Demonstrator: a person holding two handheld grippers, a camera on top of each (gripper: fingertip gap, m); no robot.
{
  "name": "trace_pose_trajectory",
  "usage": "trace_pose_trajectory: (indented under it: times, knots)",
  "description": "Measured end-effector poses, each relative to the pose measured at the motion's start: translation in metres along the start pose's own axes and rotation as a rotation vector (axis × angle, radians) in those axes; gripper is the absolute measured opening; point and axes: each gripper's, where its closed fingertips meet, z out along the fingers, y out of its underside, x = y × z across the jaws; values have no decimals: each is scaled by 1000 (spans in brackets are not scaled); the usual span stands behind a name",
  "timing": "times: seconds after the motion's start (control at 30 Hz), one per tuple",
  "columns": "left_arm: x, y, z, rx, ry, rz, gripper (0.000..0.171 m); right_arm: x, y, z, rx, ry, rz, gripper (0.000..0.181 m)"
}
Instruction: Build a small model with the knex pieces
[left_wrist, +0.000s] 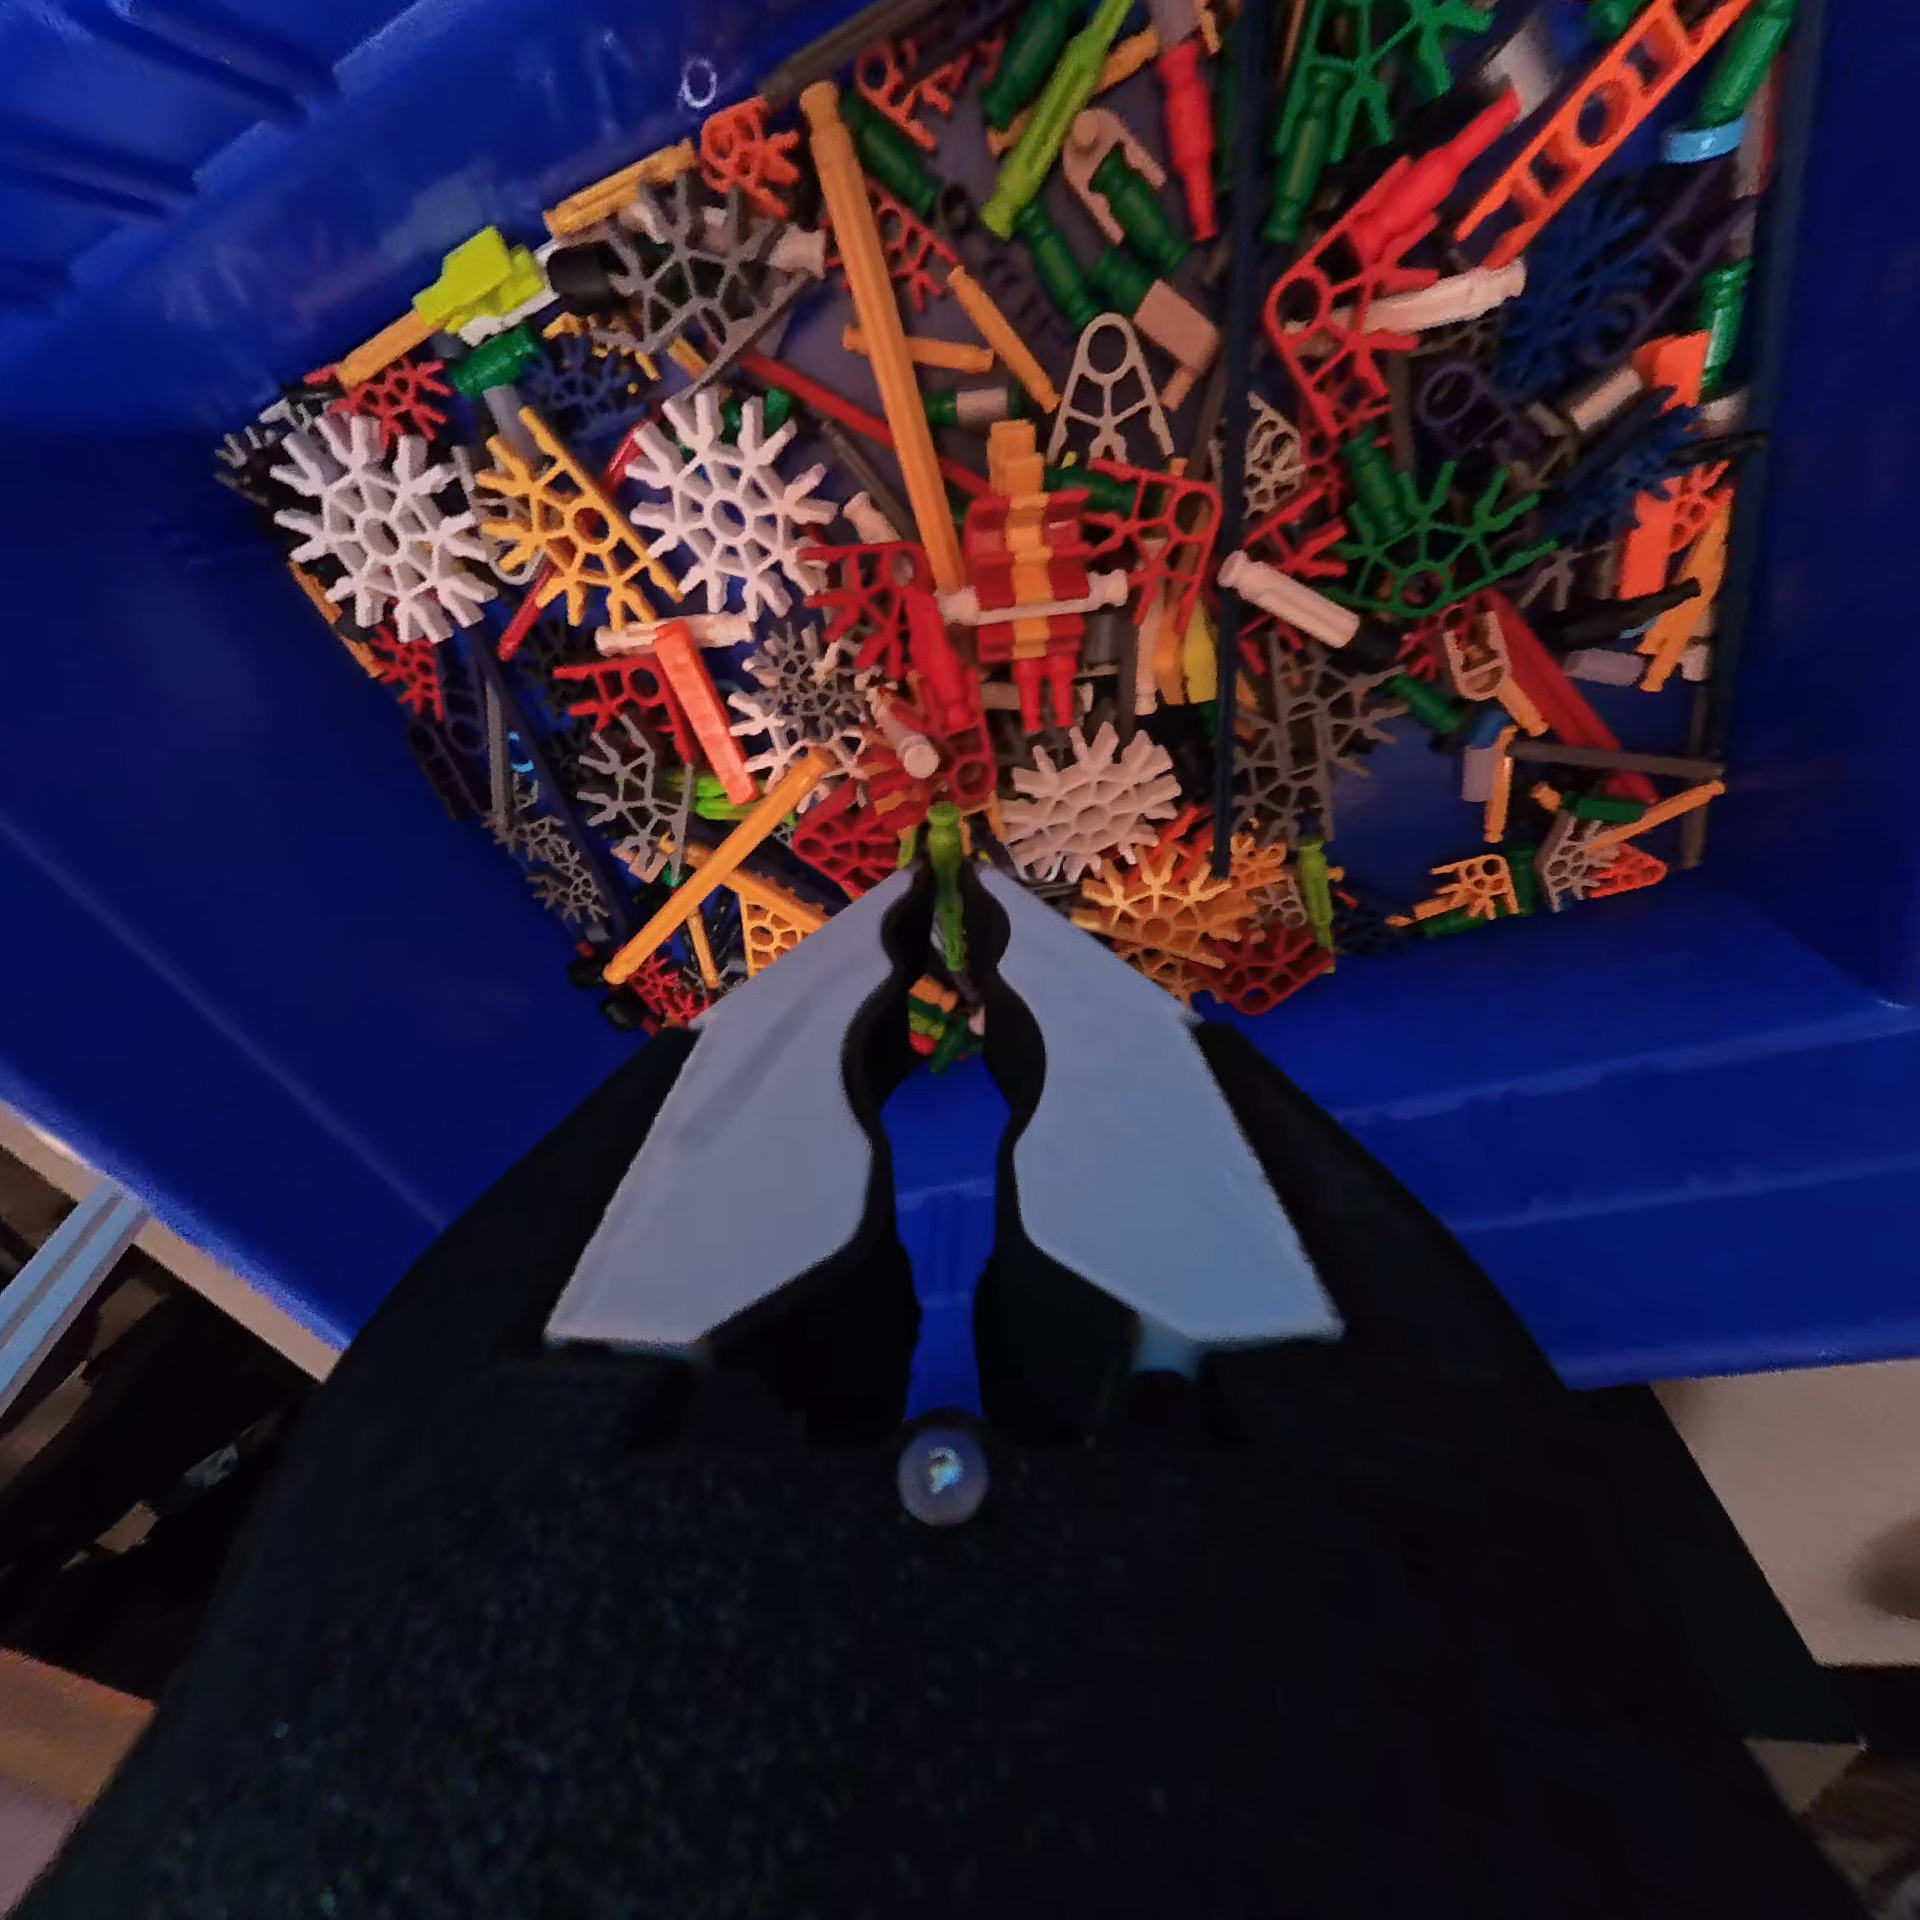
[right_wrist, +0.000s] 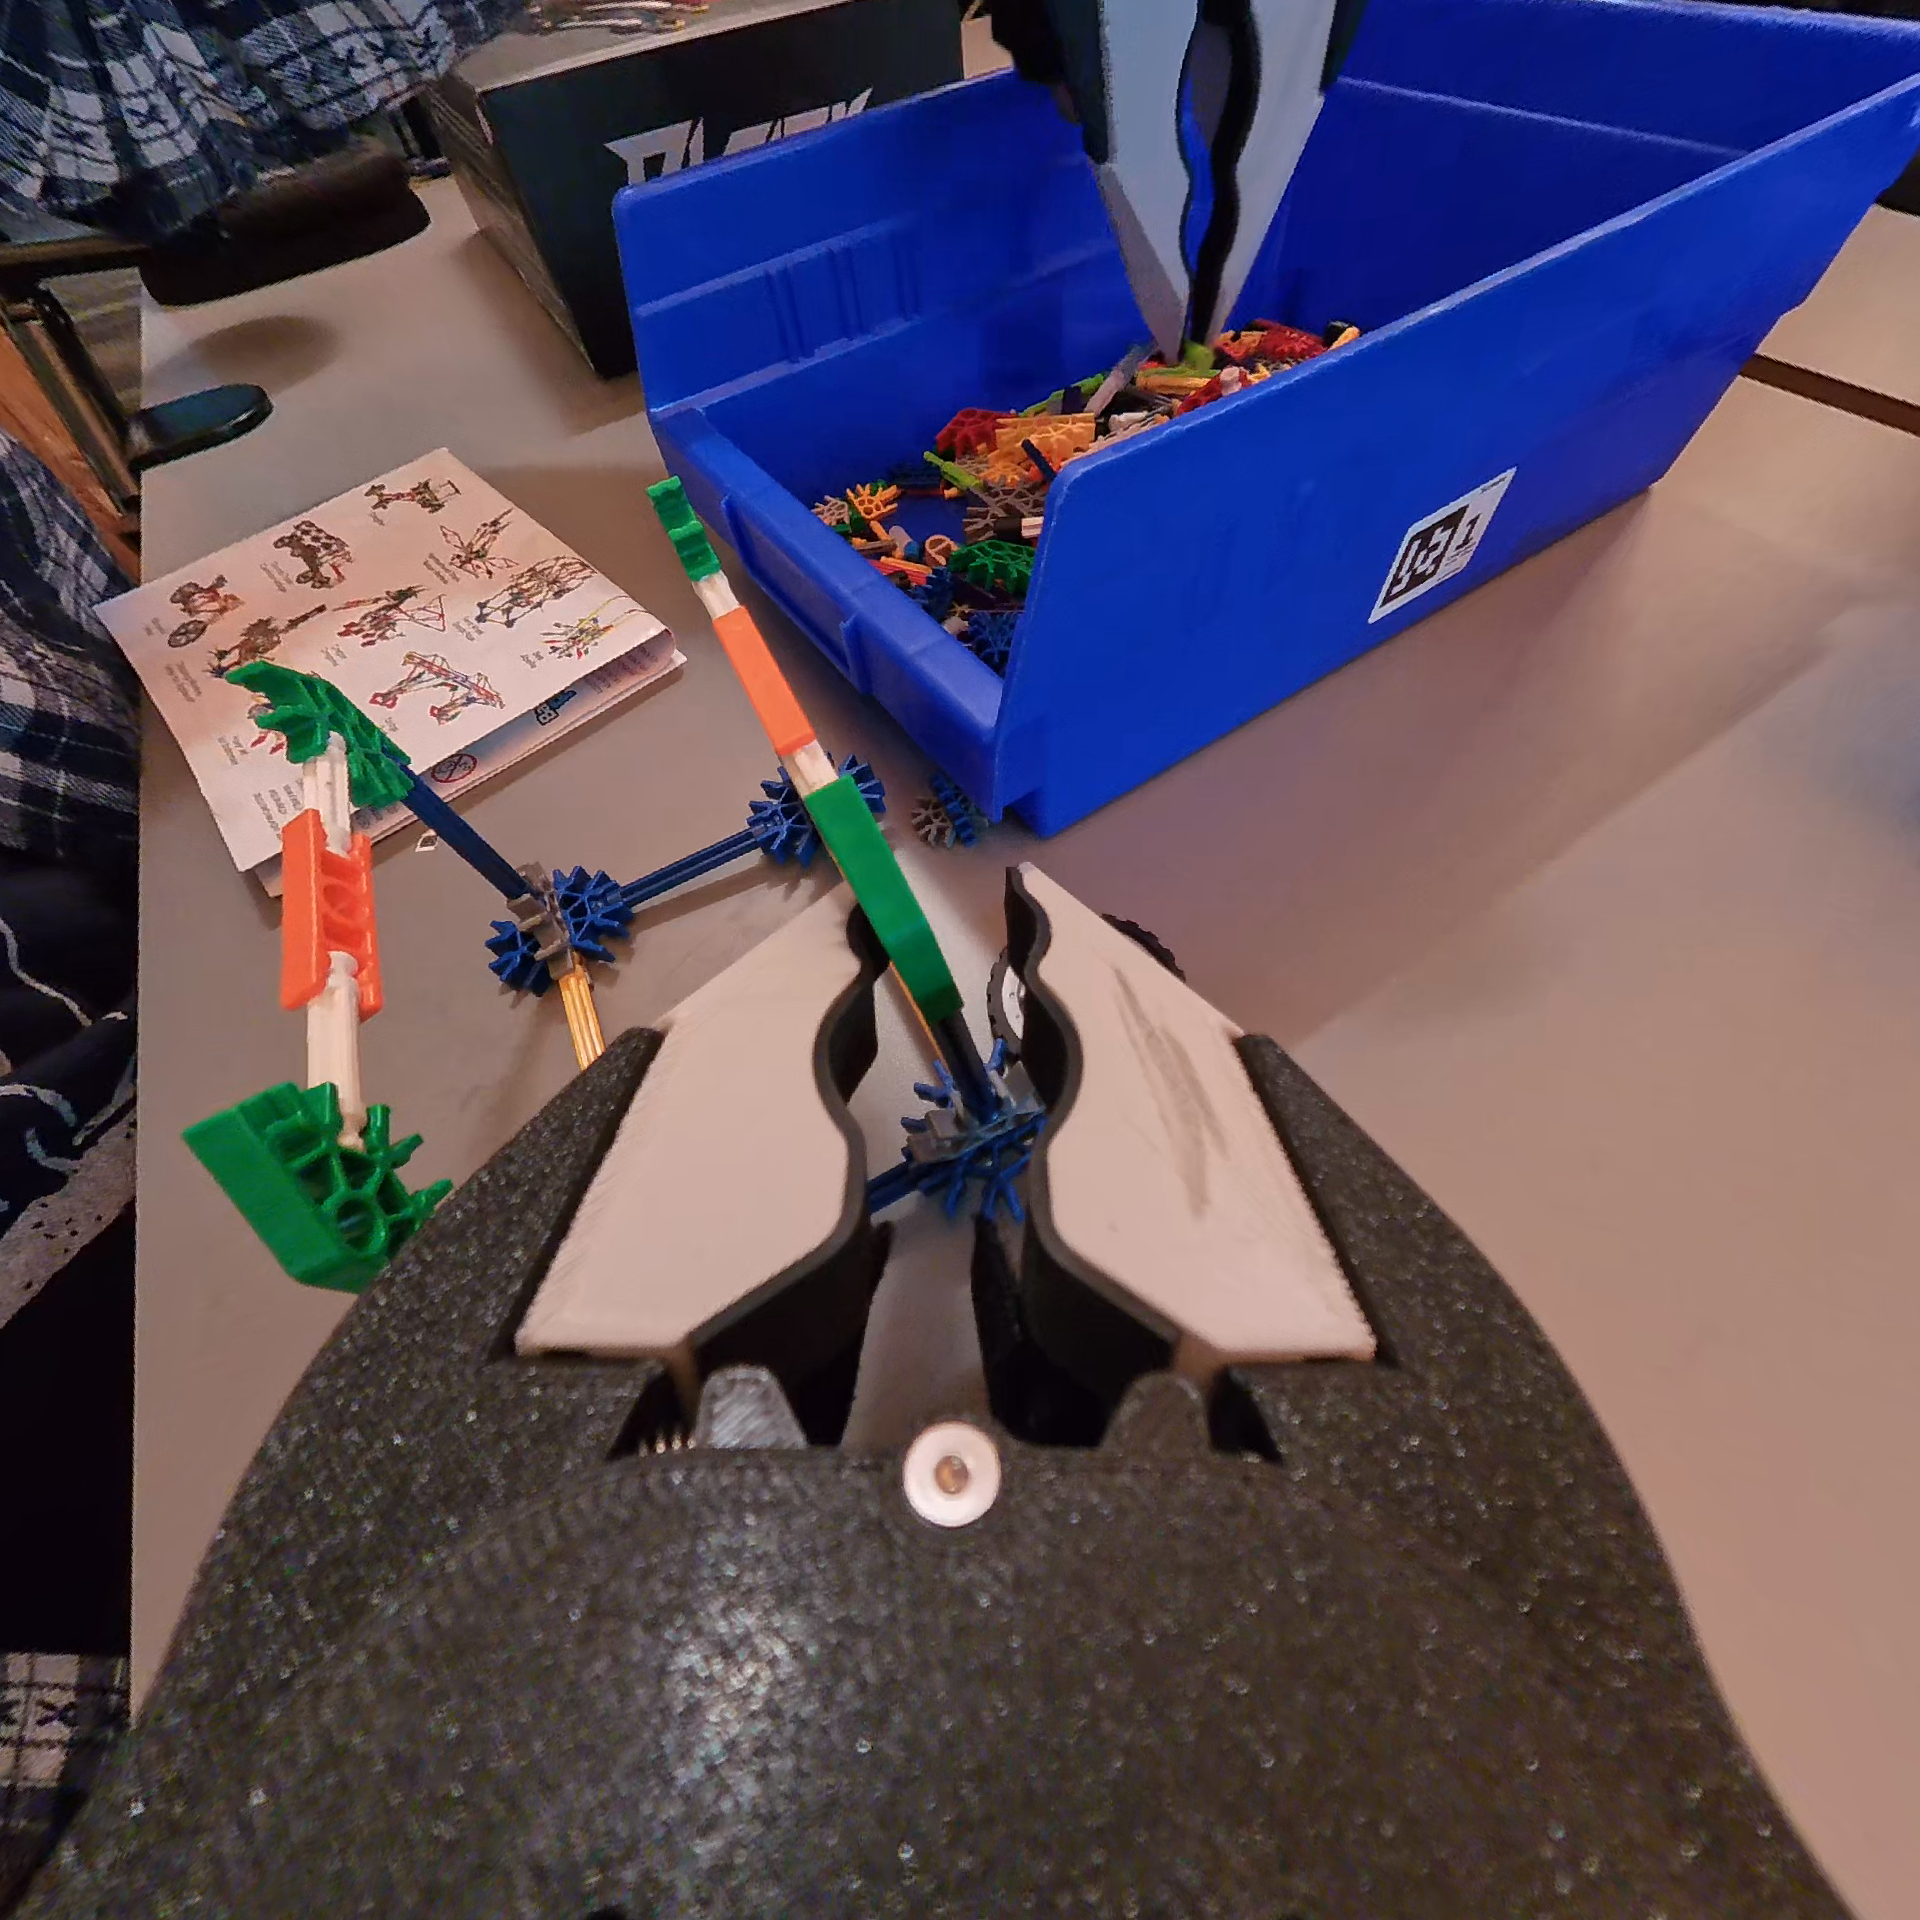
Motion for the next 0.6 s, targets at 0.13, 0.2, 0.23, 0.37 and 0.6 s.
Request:
trace_pose_trajectory:
  times: [0.13, 0.2, 0.23, 0.37, 0.6]
  knots:
    - [7, -6, 3, 16, 21, 22, 4, 0, 0, 0, -3, 1, -2, 20]
    - [11, -7, 4, 14, 33, 22, 10, 0, 0, 0, -3, 1, -2, 20]
    - [12, -8, 5, 14, 39, 19, 15, 0, 0, 0, -3, 2, -2, 20]
    - [18, -12, 6, 23, 46, 31, 17, 0, 0, 0, -4, 2, -3, 20]
    - [37, -22, 12, 20, 80, 84, 21, 0, 1, 0, -5, 2, -2, 20]
